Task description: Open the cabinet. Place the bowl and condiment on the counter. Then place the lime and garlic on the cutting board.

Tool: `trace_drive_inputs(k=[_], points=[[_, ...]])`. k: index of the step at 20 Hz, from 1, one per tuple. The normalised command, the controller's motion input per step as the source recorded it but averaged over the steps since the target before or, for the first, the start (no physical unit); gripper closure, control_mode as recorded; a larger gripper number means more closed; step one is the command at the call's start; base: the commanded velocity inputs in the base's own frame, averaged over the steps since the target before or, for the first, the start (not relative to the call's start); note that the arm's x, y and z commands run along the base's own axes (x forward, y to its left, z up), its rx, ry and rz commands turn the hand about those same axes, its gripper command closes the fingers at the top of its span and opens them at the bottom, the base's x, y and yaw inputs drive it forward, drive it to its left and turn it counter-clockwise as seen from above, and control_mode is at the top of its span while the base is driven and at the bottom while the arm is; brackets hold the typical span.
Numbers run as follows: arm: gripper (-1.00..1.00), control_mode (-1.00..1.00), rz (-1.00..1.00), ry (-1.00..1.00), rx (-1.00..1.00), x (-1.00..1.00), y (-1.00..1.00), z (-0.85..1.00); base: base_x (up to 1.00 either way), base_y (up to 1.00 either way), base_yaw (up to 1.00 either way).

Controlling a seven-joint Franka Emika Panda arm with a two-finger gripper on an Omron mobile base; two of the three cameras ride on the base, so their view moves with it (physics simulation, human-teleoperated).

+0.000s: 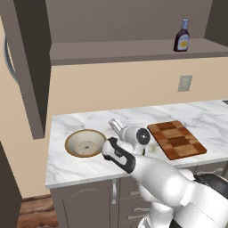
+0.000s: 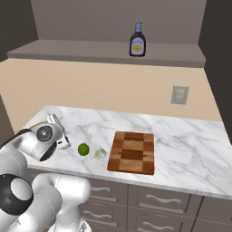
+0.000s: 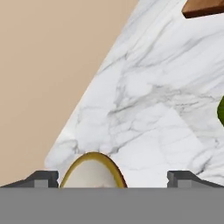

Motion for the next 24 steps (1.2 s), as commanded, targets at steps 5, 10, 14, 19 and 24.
trace_drive_inputs(k=[5, 10, 14, 19, 24], points=[[-1.0, -1.0, 0.0, 0.23, -0.27, 0.11, 0.0, 1.0, 0.0, 0.0, 0.0], [-1.0, -1.0, 0.01, 0.2, -0.25, 0.02, 0.0, 1.0, 0.0, 0.0, 0.0], [-1.0, -1.0, 0.0, 0.27, -0.2, 0.0, -0.01, 0.69, 0.0, 0.0, 0.0], [-1.0, -1.0, 0.0, 0.18, -0.17, -0.16, -0.12, 0.44, 0.0, 0.0, 0.0], [-1.0, -1.0, 0.03, 0.06, -0.14, -0.23, -0.11, 0.14, 0.0, 0.0, 0.0]])
